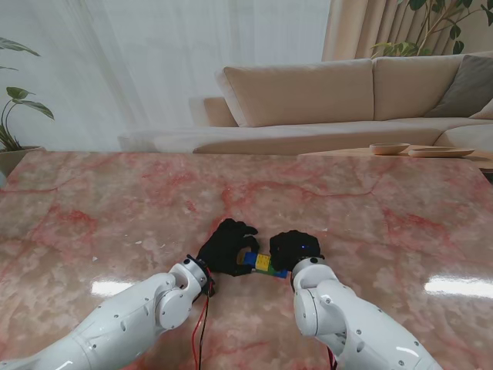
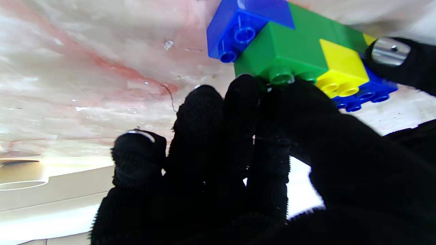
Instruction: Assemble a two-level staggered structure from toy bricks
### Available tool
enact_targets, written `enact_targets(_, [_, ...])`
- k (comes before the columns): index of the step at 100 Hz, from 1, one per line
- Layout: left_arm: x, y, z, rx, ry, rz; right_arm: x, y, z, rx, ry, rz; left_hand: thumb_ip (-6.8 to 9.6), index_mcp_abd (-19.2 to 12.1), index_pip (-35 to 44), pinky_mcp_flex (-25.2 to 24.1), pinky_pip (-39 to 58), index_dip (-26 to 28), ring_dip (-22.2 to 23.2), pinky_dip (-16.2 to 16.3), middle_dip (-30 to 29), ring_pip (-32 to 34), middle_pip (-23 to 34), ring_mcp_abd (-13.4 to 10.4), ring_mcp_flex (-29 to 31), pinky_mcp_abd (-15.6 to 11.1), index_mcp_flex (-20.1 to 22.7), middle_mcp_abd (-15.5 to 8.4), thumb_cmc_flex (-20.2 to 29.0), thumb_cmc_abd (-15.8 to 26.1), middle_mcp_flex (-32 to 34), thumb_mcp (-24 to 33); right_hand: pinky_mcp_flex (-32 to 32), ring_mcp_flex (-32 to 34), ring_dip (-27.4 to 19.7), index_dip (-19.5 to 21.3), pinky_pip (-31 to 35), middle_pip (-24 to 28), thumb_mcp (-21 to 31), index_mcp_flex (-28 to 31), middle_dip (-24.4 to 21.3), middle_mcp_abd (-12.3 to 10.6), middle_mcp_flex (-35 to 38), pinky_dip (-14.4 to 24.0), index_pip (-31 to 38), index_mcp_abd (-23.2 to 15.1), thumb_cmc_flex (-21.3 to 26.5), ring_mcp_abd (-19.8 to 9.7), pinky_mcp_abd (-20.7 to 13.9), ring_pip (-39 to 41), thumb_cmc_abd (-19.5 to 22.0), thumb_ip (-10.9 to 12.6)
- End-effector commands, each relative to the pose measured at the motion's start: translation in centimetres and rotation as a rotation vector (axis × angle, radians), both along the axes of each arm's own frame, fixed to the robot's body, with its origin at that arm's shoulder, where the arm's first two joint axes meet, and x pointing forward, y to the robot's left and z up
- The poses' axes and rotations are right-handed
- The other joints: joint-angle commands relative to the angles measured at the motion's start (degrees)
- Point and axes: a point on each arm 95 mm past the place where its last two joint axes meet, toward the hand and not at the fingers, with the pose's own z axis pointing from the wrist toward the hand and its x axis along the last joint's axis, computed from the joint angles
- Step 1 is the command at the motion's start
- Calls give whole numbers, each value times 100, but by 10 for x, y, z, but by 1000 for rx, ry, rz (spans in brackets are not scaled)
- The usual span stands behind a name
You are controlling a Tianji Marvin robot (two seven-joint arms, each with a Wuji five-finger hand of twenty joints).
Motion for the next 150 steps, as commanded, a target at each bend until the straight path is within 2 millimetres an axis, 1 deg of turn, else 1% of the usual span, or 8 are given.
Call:
enact_targets(1, [-24, 18, -38, 76, 84, 8, -22, -15, -53, -57, 160, -23, 190, -237, 8, -40, -44, 65, -3, -53, 27, -87, -87, 71, 91, -4, -142, -93, -304, 202, 48, 123, 100, 272, 110, -526, 374, -40, -499, 336, -91, 113, 243, -33, -434, -57, 578, -47, -58, 109, -227, -33])
enact_targets(30, [-24, 19, -38, 77, 87, 5, -25, -15, -56, -56, 166, -22, 251, -101, -330, -41, -43, -128, -5, -53, 21, -89, -97, 65, 91, -2, -282, -93, -344, 148, 23, 150, 101, 245, 100, -576, 356, -79, -536, 327, -135, 95, 254, -54, -417, -119, 596, -66, -96, 82, -220, -28])
enact_targets(40, [-24, 20, -36, 70, 89, 5, -24, -14, -53, -47, 149, -20, 204, 100, -1047, -35, -63, -725, -16, -82, 11, -109, -107, 59, 72, -6, -552, -99, -423, 28, -41, 40, -8, 100, 116, -549, 303, -78, -496, 218, -60, 41, 139, -60, -420, -163, 578, -101, -161, 67, -221, -24])
enact_targets(53, [-24, 23, -30, 33, 99, 10, -21, -14, -49, -43, 120, -19, 112, 543, -2430, -8, -149, -2160, -72, -279, -129, -210, -231, 48, 4, -38, -760, -112, -702, -215, -224, -292, -86, -3, 125, -516, 275, -84, -464, 153, -1, 66, 40, -52, -439, -200, 563, -126, -196, 53, -224, -30])
enact_targets(67, [-26, 28, -17, -38, 127, 32, -19, -13, -45, -40, 99, -15, 85, 746, -3015, 35, -285, -2551, -338, -576, -274, -515, -360, 19, -50, -64, -695, -70, -897, -142, -349, -603, -134, -47, 125, -496, 242, -90, -447, 124, 23, 33, 6, -52, -449, -218, 550, -132, -204, 37, -225, -35])
enact_targets(83, [-30, 34, 2, -146, 171, 84, -19, -12, -40, -28, 64, -11, 161, 817, -3251, 50, -319, -2686, -645, -782, -396, -805, -462, -36, -107, -82, -677, -50, -908, 203, -459, -1188, -259, -197, 101, -510, 136, -164, -443, -26, 17, 3, -141, -65, -527, -205, 502, -148, -215, -54, -201, -48])
enact_targets(104, [-32, 43, 26, -162, 131, 156, -16, -10, -30, -9, -5, -3, 195, 803, -3250, 36, -287, -2692, -668, -777, -414, -834, -470, -37, -85, 0, -564, -42, -882, 272, -443, -1277, -525, -535, 69, -506, -95, -260, -537, -395, 35, -28, -501, -58, -665, -137, 363, -195, -248, -233, -81, -71])
enact_targets(150, [-34, 50, 35, -155, 116, 181, -11, -6, -16, 31, -80, -20, 235, 782, -3159, 18, -257, -2638, -643, -759, -406, -860, -483, -25, -70, 13, -490, -41, -828, 327, -406, -1296, -611, -659, 51, -521, -230, -229, -596, -570, -53, -48, -704, -25, -737, -108, 161, -241, -287, -308, 69, -97])
